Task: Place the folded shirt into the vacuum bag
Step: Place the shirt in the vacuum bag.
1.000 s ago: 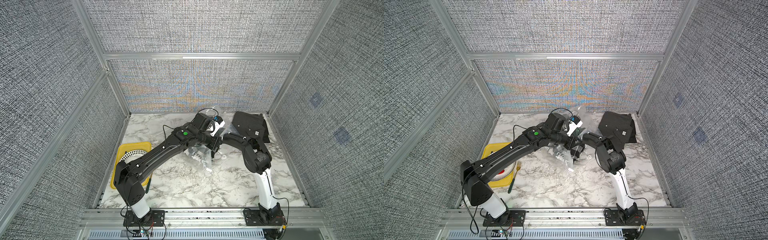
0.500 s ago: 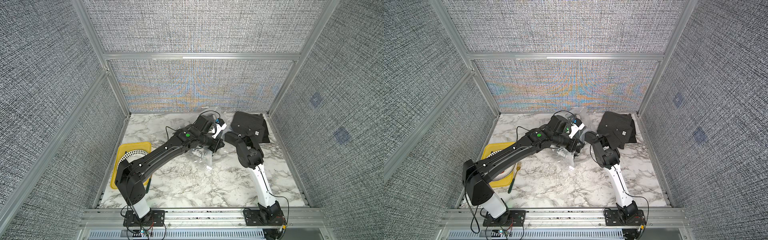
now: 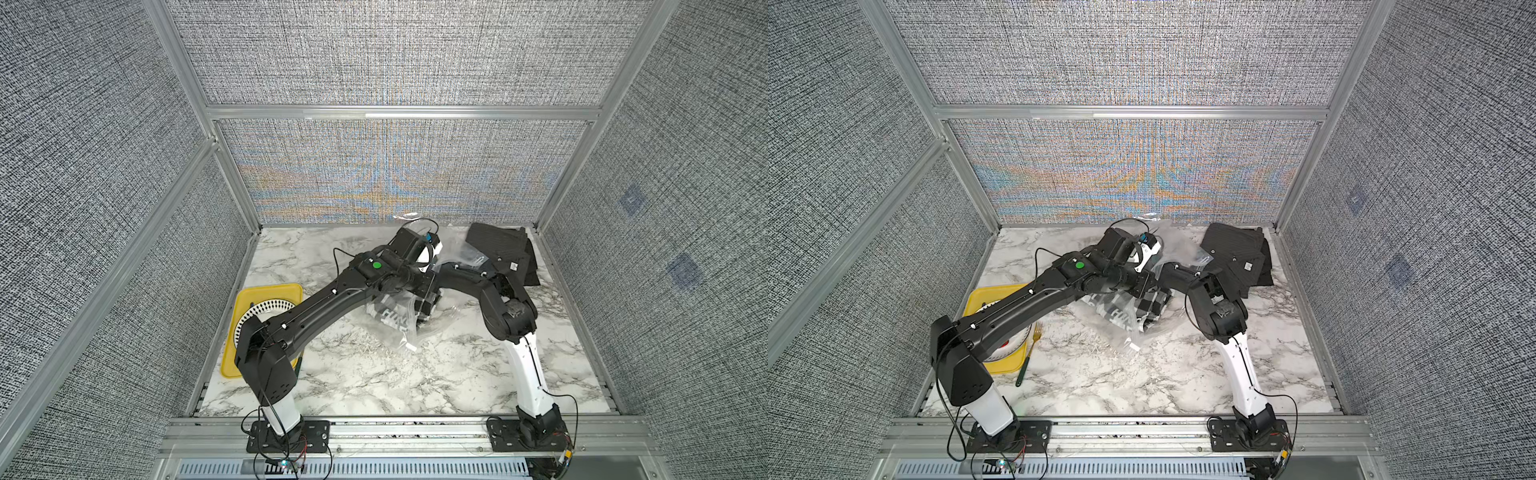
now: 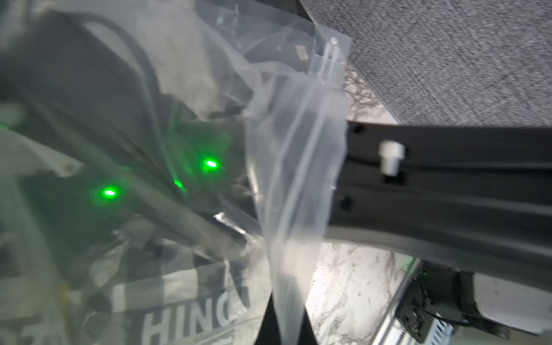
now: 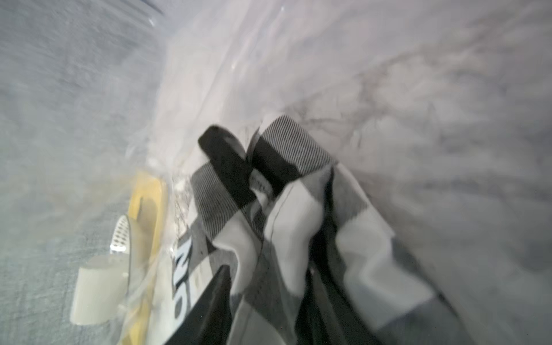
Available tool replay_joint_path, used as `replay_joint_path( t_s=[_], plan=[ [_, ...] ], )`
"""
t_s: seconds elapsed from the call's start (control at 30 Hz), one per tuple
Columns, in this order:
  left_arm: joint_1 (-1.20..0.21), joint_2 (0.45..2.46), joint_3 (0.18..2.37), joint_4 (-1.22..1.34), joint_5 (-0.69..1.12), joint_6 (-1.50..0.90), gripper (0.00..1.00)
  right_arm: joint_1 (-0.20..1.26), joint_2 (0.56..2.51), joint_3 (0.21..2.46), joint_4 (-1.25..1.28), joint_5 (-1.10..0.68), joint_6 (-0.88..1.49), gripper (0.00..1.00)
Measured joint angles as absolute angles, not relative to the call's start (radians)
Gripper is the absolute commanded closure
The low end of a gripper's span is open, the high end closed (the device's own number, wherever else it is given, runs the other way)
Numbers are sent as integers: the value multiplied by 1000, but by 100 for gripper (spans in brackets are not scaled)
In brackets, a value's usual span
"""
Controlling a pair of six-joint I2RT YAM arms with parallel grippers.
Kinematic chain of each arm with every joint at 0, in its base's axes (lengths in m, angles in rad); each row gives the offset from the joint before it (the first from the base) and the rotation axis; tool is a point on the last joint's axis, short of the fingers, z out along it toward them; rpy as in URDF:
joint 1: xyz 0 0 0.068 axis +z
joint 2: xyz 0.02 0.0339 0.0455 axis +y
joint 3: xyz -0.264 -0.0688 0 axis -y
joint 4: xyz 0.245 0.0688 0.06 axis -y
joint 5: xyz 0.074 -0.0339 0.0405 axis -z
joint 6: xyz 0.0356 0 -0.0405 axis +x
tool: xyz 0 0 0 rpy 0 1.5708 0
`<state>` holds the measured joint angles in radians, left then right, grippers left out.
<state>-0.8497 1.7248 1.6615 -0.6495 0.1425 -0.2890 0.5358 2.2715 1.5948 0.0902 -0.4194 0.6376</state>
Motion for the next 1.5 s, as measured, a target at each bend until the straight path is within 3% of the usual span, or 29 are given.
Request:
replay_joint_path(
  t_s=[0.43,0.63,0.93,1.5],
  plan=[
    [-784,1743,1708,-657,-141,-290,100,575,2102,1239,286,-296,487,18],
    [-756,1768,1756,-656,-189,-287,100,582,2026,1125,404,-274,464,14],
    [-738,1845,1876,-683,-208,-251,100,640,2009,1159,392,-175,386,12],
    [-680,1882,1827,-675,-199,-244,100,581,1712,969,372,-127,377,8]
  ],
)
